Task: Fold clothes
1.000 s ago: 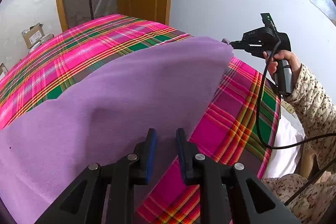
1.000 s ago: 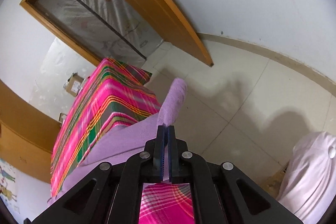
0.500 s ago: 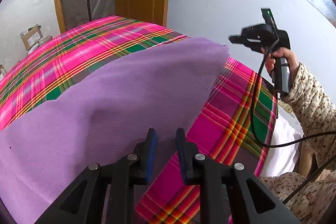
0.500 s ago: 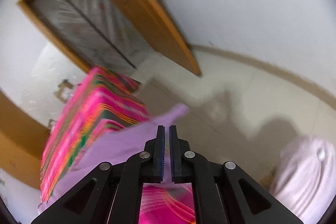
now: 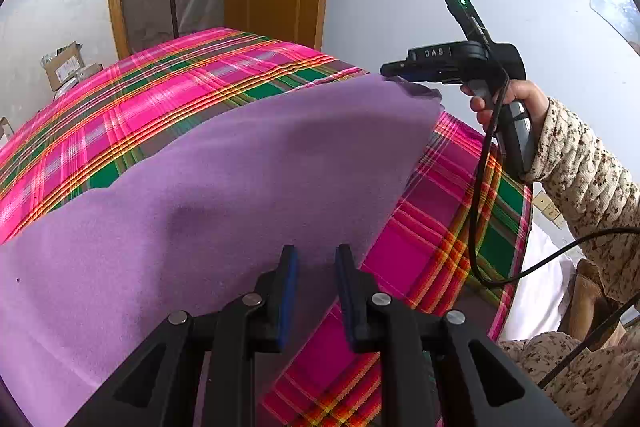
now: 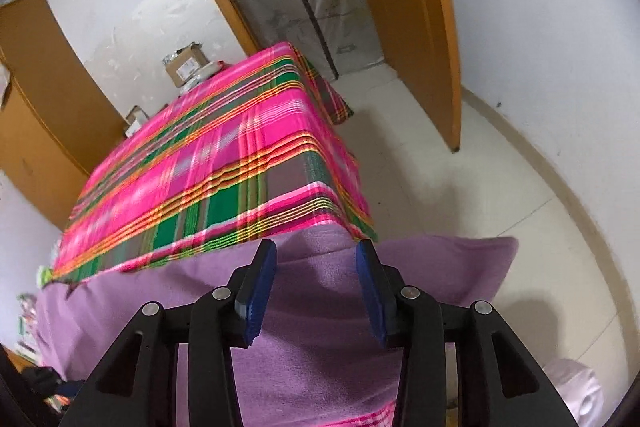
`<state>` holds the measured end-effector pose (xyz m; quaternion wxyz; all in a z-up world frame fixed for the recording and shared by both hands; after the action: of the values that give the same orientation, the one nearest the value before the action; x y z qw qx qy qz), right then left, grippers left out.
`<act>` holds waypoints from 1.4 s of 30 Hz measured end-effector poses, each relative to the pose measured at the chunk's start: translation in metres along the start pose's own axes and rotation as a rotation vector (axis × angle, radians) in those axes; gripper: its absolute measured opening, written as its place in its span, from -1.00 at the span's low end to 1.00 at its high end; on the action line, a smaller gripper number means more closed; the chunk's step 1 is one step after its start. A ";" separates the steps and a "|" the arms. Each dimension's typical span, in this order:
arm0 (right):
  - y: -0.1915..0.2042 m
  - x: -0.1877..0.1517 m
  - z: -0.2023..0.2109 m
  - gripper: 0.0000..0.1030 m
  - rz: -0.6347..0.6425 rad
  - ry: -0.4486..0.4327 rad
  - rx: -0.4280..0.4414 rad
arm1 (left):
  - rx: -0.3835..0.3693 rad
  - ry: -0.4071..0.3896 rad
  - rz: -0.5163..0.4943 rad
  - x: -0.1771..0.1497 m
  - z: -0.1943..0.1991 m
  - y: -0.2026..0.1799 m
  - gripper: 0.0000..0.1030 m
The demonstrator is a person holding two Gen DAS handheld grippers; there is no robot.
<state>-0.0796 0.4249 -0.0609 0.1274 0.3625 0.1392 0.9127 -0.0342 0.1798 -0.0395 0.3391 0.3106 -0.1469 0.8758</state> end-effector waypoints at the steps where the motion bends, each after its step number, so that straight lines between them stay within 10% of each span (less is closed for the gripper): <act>1: 0.001 -0.002 -0.001 -0.42 0.014 0.007 -0.016 | 0.000 0.000 0.000 0.000 0.000 0.000 -0.62; 4: 0.001 -0.006 0.001 -0.78 0.025 0.005 -0.061 | -0.002 0.000 0.002 0.000 0.000 0.000 -0.62; 10: 0.003 -0.002 0.019 -0.91 0.020 -0.094 -0.096 | -0.001 0.001 -0.001 0.000 0.000 0.001 -0.62; 24: -0.023 0.006 0.019 -0.84 -0.059 -0.065 -0.215 | -0.006 0.004 -0.007 -0.001 0.000 -0.002 -0.62; 31: -0.029 -0.011 0.031 -0.47 -0.138 -0.054 -0.090 | 0.003 -0.007 0.006 -0.001 0.005 0.002 -0.62; 42: 0.024 -0.019 0.048 -0.47 0.062 -0.092 -0.121 | 0.166 -0.044 0.140 -0.025 0.049 0.069 -0.62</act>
<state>-0.0355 0.4039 -0.0310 0.1268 0.4000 0.0666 0.9052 -0.0455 0.0939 -0.0209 0.2469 0.3457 -0.1025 0.8994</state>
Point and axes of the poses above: each gripper's, at about its wrist camera, not at the fingertips, and z roughly against the way its jaws point, y to its left, x to its top, the point moved 5 cm from there along -z, roughly the way its jaws point, and after that the axes turned 3 degrees about x, right-handed, at the moved point
